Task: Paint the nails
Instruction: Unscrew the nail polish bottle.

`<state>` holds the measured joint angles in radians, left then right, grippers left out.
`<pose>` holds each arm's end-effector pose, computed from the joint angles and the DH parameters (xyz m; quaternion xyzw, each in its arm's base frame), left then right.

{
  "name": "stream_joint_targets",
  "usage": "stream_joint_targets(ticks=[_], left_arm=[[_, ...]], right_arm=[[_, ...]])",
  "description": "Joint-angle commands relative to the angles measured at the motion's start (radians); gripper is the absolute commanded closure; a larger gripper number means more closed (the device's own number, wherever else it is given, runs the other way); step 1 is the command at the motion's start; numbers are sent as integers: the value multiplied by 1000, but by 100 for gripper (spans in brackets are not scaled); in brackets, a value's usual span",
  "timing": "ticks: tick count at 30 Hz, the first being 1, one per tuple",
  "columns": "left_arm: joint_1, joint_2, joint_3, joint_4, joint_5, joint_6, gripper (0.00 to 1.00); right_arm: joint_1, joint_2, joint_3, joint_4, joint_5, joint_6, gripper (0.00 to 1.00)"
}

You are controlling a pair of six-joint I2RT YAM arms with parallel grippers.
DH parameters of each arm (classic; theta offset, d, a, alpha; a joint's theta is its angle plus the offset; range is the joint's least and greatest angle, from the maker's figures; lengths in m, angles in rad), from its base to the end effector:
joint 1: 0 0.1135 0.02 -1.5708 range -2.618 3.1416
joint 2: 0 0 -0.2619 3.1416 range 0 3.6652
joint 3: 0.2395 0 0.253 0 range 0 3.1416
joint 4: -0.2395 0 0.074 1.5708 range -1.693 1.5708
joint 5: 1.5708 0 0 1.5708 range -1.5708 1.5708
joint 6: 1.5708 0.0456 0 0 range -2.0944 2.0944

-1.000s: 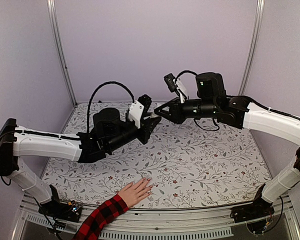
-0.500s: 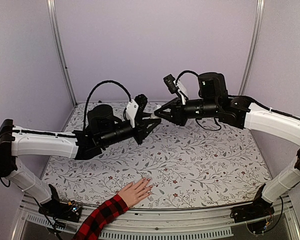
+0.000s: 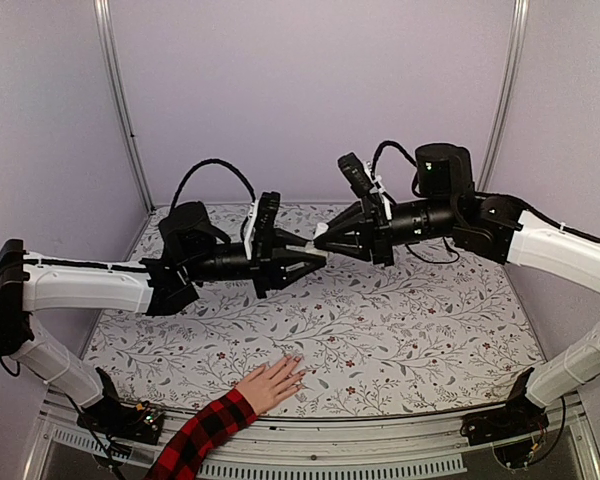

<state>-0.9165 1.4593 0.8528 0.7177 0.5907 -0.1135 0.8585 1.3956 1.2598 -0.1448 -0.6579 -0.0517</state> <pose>0.1857 -0.2838 0.2954 0.4490 0.5023 -0.5201 0.5250 0.1957 0.2693 0.3671 -0.5069 0.5939 0.4608 0.4220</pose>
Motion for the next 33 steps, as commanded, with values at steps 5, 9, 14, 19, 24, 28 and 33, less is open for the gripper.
stream_joint_targets(ticks=[5,9,14,19,24,28,33], left_arm=[[-39,19,27,130,388,-52,100],[-39,30,29,139,389,-66,100],[-35,27,30,120,351,-56,100],[-27,19,35,63,298,-32,100],[-24,22,50,13,253,-9,100],[-24,17,47,10,222,2,100],[-18,0,26,8,144,21,100]], right_arm=[[5,4,-10,62,-152,-85,95],[5,11,5,31,-159,-104,95],[7,19,28,-24,-126,-128,95],[8,22,58,-102,-64,-183,95],[11,30,72,-146,-38,-216,90],[14,36,75,-151,-26,-218,73],[14,15,54,-122,-13,-203,53]])
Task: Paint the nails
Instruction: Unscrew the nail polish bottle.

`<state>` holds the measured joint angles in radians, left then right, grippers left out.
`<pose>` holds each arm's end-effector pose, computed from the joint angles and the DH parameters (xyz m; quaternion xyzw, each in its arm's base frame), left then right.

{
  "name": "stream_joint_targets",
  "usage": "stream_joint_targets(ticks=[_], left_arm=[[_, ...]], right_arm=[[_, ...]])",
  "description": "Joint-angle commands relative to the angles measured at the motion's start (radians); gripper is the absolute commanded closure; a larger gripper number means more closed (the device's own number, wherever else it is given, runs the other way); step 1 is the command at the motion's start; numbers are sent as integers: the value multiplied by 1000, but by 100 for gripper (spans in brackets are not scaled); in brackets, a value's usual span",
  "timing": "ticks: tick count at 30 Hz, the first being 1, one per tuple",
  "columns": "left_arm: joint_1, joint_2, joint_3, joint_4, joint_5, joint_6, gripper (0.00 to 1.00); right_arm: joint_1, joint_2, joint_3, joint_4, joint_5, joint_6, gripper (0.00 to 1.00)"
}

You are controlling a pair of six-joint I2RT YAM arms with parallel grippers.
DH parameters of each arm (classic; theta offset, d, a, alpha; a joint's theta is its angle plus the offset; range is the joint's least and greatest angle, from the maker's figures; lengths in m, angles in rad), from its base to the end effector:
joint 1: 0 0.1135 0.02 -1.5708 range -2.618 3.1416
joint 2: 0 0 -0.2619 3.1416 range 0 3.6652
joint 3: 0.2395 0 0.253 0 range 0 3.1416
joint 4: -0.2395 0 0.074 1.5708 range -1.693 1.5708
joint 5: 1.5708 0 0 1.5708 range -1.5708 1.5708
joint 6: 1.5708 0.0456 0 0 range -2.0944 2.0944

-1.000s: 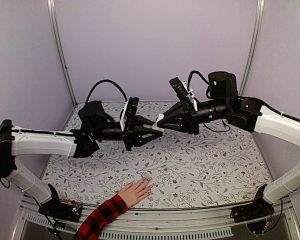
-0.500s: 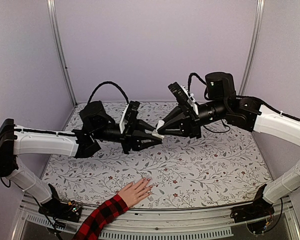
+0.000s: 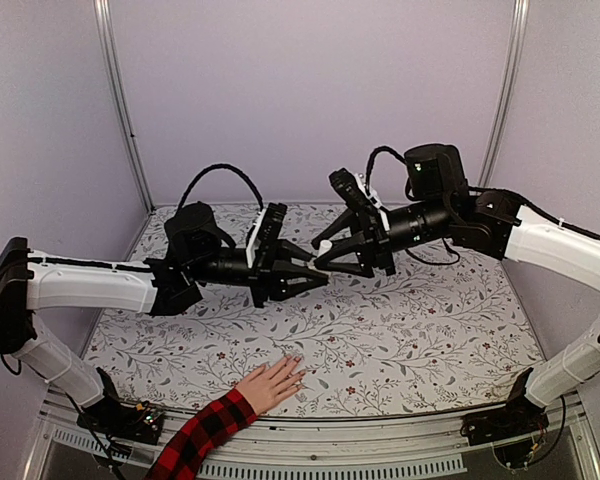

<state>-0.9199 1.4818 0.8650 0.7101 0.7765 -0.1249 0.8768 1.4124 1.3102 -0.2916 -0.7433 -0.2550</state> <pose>0.1794 -0.2883 0.2911 0.4993 0.4663 -0.5624 0.4658 0.1865 0.2724 0.3655 -0.5857 0.5461 0.4458 0.4000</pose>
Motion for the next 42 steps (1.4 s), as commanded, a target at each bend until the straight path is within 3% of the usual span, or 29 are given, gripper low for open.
stream_joint_targets(ticks=[1,7,12,26,42], left_arm=[[-14,-26,9,19,-53,32,100],[-8,-45,-24,33,-124,38,100],[-7,-41,-16,-22,-164,65,100],[-13,-35,-14,-77,-409,98,100],[-33,-31,-9,-102,-515,123,100]], right_arm=[[-4,-7,-5,34,74,5,51],[-7,-32,-26,61,72,39,37],[-6,-42,-19,59,100,68,36],[-11,-7,44,9,277,165,44],[-21,52,75,-7,232,206,67]])
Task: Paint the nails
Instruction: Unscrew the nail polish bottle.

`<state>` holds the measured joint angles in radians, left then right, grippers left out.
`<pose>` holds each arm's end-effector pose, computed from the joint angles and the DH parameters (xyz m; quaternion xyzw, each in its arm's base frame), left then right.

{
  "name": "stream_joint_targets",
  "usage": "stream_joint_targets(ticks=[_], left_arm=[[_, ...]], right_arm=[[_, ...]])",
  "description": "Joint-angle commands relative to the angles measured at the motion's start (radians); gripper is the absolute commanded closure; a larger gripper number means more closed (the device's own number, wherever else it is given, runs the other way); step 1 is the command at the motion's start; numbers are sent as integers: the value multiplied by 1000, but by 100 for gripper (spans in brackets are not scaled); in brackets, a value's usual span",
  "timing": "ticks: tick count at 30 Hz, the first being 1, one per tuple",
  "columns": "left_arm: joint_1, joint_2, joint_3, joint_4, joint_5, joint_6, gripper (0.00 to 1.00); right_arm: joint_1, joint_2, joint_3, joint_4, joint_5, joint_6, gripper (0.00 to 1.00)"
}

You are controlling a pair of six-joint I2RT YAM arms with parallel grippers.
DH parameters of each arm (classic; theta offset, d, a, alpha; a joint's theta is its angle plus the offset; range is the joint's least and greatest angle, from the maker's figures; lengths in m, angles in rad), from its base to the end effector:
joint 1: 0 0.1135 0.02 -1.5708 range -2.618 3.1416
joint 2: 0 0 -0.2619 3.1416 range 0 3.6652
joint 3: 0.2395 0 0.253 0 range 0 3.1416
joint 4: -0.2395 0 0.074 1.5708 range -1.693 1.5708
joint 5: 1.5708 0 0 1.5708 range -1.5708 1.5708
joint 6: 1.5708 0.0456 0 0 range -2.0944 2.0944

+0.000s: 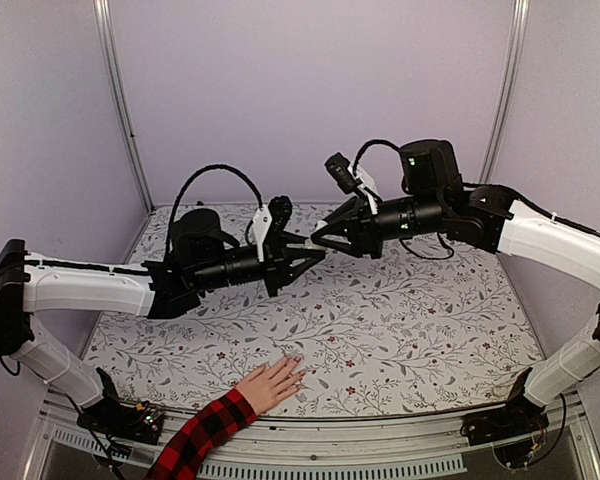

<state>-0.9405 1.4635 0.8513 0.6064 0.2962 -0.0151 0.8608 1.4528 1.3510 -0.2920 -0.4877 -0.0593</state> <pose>0.1927 -0.2867 0.2811 0.4062 0.5812 -0.4136 0.5711 0.2089 0.2758 0.3645 -0.4785 0.6637 0.3951 0.4177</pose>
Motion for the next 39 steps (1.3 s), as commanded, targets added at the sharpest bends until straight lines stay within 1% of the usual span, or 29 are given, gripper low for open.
stream_joint_targets(ticks=[1,7,9,17,24,39], left_arm=[[-12,-12,5,1,-37,14,100],[-13,-17,4,0,-67,14,100],[-12,-16,6,-2,-67,14,100],[-13,-18,6,-4,-69,14,100],[-12,-14,8,-4,-26,11,100],[-3,-18,0,3,15,1,100]], right_arm=[[-4,12,34,-8,-28,9,69],[-5,12,35,-8,-68,-2,76],[-5,12,34,-10,-73,-4,79],[-5,17,37,-18,-71,-13,87],[-5,-6,28,5,-80,-32,93],[-3,-32,16,-5,-72,-78,98]])
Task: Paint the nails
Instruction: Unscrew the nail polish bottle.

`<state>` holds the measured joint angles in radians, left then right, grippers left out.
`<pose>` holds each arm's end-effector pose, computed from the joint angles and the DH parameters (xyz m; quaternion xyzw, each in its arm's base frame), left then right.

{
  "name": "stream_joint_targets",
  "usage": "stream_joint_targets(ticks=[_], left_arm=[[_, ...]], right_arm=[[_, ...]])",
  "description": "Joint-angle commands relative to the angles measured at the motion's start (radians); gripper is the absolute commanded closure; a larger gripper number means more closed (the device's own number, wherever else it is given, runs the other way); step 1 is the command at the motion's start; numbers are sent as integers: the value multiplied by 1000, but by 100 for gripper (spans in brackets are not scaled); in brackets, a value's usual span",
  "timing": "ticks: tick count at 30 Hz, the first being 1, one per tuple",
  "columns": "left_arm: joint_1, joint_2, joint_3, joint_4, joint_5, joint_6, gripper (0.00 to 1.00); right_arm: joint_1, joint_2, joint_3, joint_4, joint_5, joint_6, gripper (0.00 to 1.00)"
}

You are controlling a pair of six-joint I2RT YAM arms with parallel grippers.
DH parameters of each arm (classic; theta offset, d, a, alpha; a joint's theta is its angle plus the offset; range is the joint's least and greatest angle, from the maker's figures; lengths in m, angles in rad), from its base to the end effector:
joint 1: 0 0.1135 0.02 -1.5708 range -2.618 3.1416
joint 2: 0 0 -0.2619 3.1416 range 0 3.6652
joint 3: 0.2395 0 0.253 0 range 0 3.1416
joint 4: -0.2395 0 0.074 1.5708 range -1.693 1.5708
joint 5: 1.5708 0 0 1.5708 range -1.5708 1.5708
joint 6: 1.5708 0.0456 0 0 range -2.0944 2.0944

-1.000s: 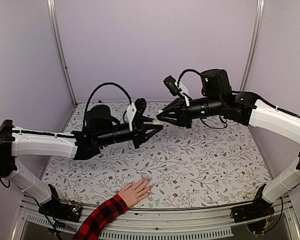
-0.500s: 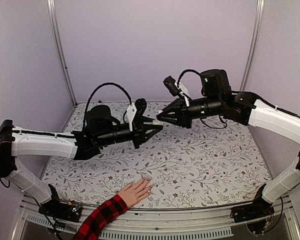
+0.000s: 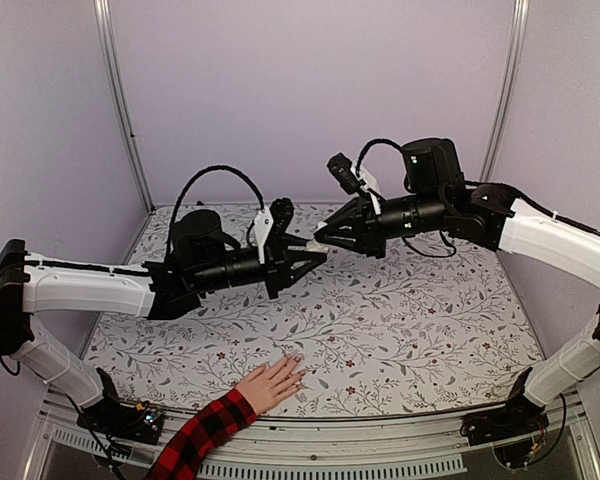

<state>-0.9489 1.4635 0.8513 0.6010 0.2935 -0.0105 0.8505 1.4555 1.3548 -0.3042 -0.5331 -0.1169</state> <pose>0.1904 -0.2883 0.2805 0.4098 0.5809 -0.4133 0.5691 0.2099 0.2743 0.3640 -0.5029 0.6455 0.3957 0.4169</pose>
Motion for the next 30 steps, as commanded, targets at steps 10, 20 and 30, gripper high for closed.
stream_joint_targets(ticks=[10,20,30], left_arm=[[6,-7,9,13,36,-9,100],[7,-27,-2,20,29,-9,100],[9,-33,-12,27,25,-13,100]], right_arm=[[7,-52,9,37,-13,-12,99],[7,-55,-4,37,35,-17,100],[7,-70,-8,41,72,-14,100]])
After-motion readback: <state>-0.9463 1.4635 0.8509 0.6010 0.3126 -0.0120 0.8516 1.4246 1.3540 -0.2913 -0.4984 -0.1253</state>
